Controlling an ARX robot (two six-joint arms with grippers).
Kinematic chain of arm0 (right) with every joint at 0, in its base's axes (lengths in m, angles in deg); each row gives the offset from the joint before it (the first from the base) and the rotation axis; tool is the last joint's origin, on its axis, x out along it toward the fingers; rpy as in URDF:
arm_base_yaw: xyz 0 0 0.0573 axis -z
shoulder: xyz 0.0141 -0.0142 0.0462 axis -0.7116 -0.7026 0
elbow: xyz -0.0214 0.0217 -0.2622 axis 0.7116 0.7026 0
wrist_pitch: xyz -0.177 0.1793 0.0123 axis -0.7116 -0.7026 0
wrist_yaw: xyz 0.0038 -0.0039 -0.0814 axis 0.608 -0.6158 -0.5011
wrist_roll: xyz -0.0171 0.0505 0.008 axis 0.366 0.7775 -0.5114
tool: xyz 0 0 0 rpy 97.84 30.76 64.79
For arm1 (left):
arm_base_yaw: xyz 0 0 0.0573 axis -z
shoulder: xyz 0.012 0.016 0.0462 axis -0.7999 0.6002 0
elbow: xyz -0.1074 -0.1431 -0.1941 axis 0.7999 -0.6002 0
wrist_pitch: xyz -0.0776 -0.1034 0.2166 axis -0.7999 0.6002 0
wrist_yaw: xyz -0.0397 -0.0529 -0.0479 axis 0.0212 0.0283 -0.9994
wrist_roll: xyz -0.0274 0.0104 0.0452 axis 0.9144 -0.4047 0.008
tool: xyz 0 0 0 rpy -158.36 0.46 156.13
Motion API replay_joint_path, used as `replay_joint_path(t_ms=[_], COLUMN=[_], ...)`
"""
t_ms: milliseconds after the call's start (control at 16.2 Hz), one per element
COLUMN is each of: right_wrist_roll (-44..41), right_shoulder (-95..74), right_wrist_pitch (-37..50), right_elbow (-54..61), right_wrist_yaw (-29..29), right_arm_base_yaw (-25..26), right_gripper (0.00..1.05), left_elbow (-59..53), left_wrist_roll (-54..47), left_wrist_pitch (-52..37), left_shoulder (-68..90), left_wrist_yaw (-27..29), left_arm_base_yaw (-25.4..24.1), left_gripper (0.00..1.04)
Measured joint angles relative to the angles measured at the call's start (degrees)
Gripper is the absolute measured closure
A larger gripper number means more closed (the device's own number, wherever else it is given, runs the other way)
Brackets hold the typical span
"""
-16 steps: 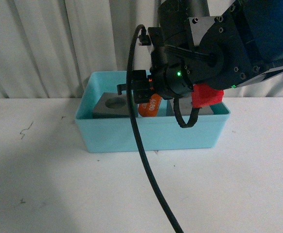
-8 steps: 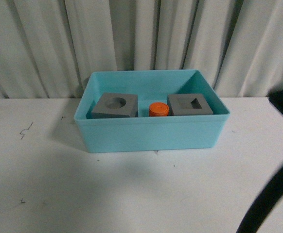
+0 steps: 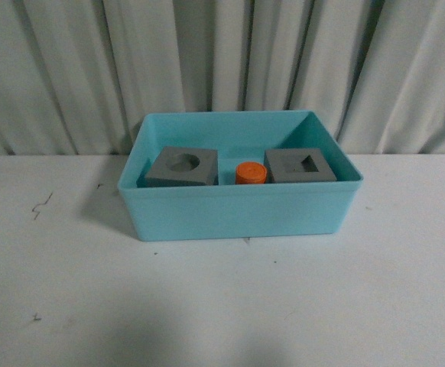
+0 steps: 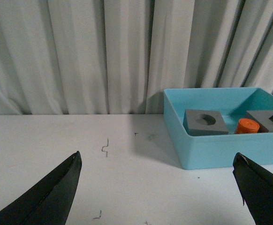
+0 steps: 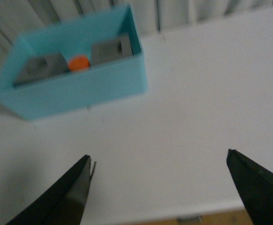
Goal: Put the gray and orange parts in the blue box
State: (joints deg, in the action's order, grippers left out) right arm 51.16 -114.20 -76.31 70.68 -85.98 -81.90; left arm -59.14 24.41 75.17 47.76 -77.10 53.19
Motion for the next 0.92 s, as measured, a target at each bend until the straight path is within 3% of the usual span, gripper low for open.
replay_joint_path(t_ms=[123,246,370,493,801,863,924], right_wrist_roll=[-10.4,-17.9,-21.4,-22.1,-22.9,-23.0,-23.0], right_shoulder=[8.0,12.6,24.0,28.0,29.9,30.5,30.6], right_wrist_pitch=[13.7,18.1,6.0,2.1,0.5,-0.7,-0.3], right_elbow=[7.6,8.7,8.7,8.7,8.7,8.7,8.7], right_wrist_yaw=[0.9,5.4,9.8,15.0,22.7,28.5,30.7], right_arm_base_yaw=[5.1,10.5,13.4,20.1,27.4,31.9,36.5], right_gripper=[0.36,0.54,0.76,1.01,1.03,1.03,1.03], left_elbow=[0.0,0.0,0.0,0.0,0.0,0.0,0.0], left_wrist_roll=[0.0,0.0,0.0,0.0,0.0,0.0,0.0], left_wrist_pitch=[0.0,0.0,0.1,0.0,0.0,0.0,0.0], left_shoulder=[0.0,0.0,0.0,0.0,0.0,0.0,0.0], left_wrist_yaw=[0.2,0.0,0.2,0.1,0.2,0.1,0.2], left_arm_base_yaw=[-0.1,-0.1,-0.1,-0.1,-0.1,-0.1,-0.1], left_gripper=[0.07,0.07,0.07,0.07,0.07,0.07,0.07])
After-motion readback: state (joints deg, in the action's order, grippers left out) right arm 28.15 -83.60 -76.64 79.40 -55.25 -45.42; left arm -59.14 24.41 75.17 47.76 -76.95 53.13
